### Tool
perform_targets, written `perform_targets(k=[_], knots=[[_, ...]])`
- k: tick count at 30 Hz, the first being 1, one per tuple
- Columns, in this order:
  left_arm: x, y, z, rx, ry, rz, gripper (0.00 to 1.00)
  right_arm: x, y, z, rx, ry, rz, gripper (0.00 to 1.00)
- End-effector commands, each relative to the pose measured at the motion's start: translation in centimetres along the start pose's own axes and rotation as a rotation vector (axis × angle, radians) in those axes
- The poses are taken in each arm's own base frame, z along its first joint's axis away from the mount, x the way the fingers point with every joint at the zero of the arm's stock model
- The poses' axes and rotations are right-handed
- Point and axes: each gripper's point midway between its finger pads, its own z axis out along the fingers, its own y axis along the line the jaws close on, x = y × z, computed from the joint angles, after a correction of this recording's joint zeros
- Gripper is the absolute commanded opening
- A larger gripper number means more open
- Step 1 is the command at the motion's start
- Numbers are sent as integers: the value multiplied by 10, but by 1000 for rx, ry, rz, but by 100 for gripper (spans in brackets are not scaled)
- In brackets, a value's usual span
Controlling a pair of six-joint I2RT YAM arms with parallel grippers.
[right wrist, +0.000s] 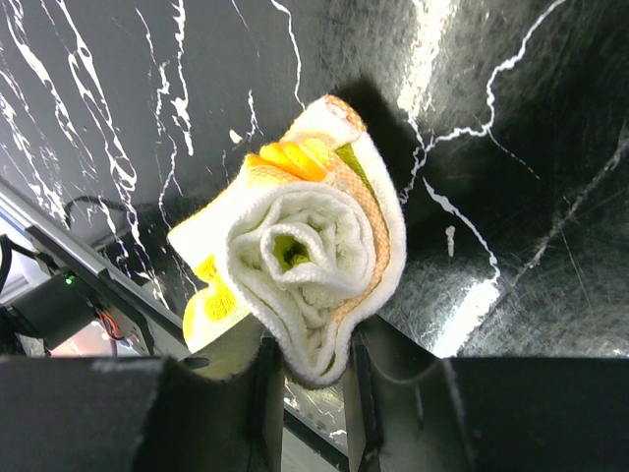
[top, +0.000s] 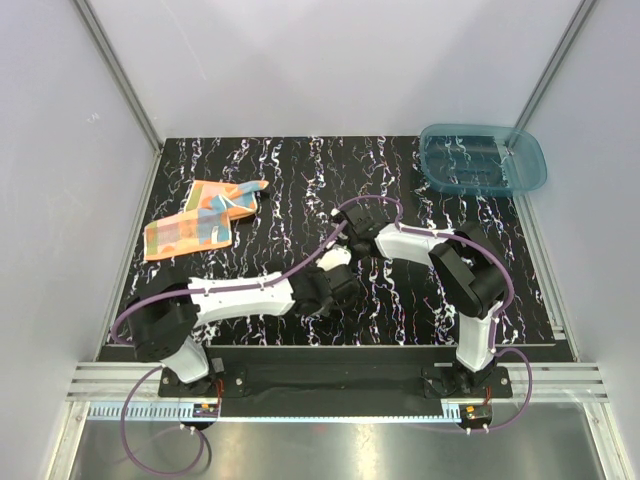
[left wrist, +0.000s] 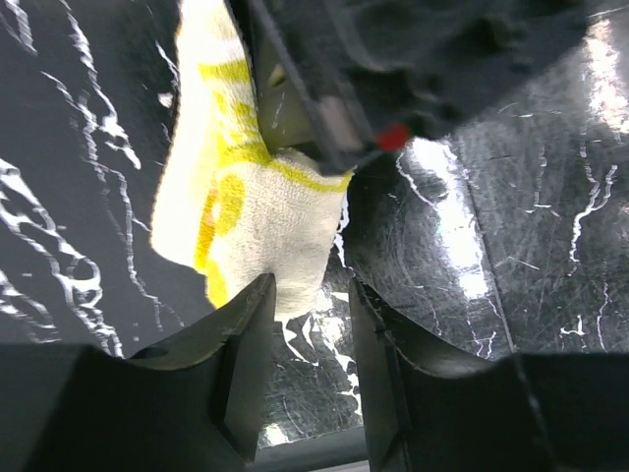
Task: Roll the towels
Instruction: Roll the towel
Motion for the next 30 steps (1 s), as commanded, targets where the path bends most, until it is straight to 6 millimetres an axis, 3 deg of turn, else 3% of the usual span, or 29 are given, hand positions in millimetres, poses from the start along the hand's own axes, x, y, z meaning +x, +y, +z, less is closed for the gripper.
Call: perform_targets(k=[1,15,23,26,27,30], knots=[[-30,6,-15,-94,-127,29,42,13,-25,-4,134,29,-24,14],[11,7,31,-179,-27,116,45,14,-22,-5,129,41,-29,14],[33,11,53,-166,57,126,52,17,-22,-6,128,57,-39,17],[35,16,61,-139,87,87,41,19,-22,-5,123,77,-47,21],[37,21,62,-132,93,75,30,19,-24,-5,129,82,-47,25],[40,21,64,-91,105,59,12,21,-30,-4,157,103,-53,33]])
